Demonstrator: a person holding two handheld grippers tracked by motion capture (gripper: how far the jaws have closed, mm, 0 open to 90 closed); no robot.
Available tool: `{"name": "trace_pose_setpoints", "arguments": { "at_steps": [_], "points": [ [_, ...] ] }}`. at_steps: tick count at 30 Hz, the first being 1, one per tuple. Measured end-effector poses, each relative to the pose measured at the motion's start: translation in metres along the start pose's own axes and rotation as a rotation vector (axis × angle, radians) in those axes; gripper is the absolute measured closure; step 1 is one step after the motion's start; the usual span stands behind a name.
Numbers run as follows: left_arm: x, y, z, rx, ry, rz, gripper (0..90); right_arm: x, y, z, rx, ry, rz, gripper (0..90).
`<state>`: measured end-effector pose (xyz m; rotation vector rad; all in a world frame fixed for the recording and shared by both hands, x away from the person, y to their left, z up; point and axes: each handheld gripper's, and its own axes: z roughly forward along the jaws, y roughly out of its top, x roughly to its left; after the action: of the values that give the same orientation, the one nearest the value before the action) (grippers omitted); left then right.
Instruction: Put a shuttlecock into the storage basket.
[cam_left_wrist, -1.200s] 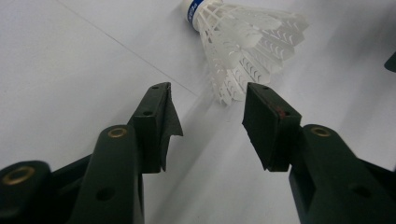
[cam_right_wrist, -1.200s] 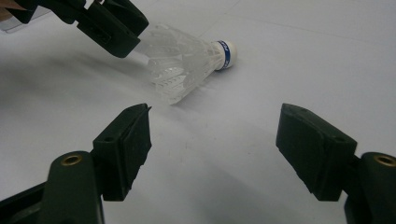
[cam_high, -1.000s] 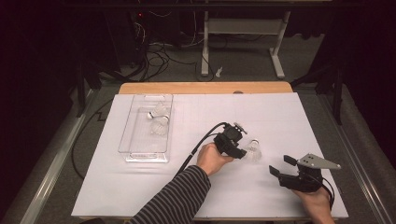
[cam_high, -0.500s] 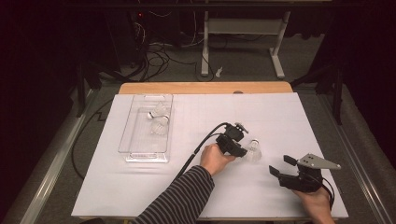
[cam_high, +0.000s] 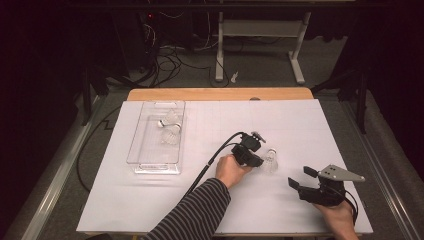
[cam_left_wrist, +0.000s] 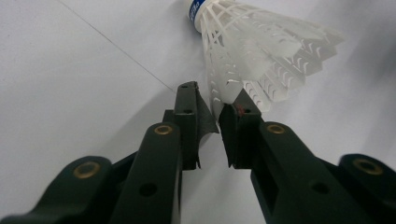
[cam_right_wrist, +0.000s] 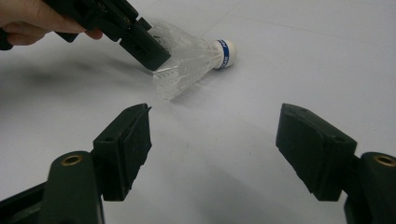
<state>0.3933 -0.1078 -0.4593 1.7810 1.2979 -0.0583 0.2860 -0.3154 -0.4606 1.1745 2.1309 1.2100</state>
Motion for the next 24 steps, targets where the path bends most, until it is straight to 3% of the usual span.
{"name": "trace_pose_setpoints", "arguments": {
  "at_steps": [12, 24],
  "points": [
    [0.001, 0.0001, 0.0008, -0.007, 0.002, 0.001, 88.7, 0.0, 0.0, 0.0, 0.0, -0.001, -0.001, 27.3],
    [0.0005, 0.0003, -0.0018, -0.003, -0.014, 0.011, 89.6, -0.0001, 0.0, 0.0003, 0.002, -0.001, -0.001, 27.3]
  ]
}}
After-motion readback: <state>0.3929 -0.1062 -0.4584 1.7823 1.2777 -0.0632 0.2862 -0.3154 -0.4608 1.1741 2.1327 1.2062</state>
